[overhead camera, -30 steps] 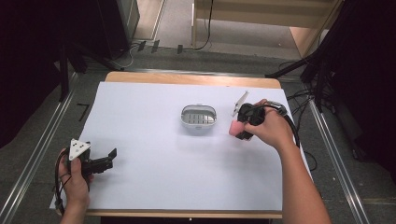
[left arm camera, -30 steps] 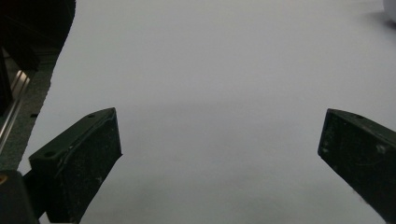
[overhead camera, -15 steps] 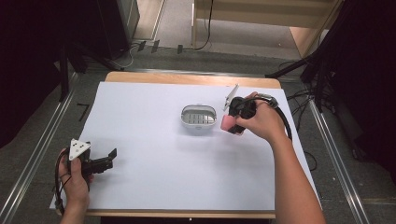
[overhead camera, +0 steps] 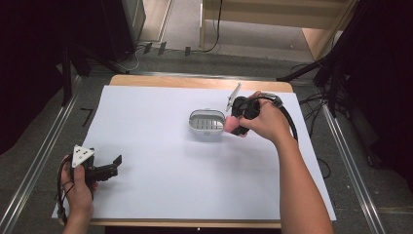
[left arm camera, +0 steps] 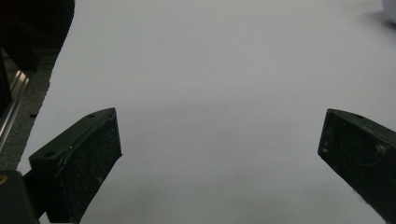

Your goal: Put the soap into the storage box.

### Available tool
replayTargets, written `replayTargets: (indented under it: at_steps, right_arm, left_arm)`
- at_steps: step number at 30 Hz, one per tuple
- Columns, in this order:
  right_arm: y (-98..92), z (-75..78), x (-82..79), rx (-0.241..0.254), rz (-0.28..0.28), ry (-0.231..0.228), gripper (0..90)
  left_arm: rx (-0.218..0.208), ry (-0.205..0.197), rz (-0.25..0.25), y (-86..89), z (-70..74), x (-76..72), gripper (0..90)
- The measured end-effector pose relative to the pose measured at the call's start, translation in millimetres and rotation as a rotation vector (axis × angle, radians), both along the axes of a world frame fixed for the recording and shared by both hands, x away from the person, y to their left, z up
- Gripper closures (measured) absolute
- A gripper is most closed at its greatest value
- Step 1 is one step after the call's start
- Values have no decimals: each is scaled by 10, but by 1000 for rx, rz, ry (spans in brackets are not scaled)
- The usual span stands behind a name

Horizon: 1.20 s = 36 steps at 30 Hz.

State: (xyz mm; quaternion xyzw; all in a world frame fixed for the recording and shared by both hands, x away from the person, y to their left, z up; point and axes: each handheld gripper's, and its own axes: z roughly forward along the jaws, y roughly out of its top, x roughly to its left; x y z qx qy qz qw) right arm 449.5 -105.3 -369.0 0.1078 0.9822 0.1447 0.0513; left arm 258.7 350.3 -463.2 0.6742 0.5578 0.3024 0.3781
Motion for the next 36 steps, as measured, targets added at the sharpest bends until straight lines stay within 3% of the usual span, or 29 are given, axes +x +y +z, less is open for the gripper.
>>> replayTargets:
  at_steps: [13,36]
  right_arm:
    - [240,101,95,-6,45,-12,387]
    - [611,113,223,-27,109,-17,387]
  left_arm:
    - [-2,1,-2,2,0,1,0]
    - [-7,3,-4,7,1,2,0]
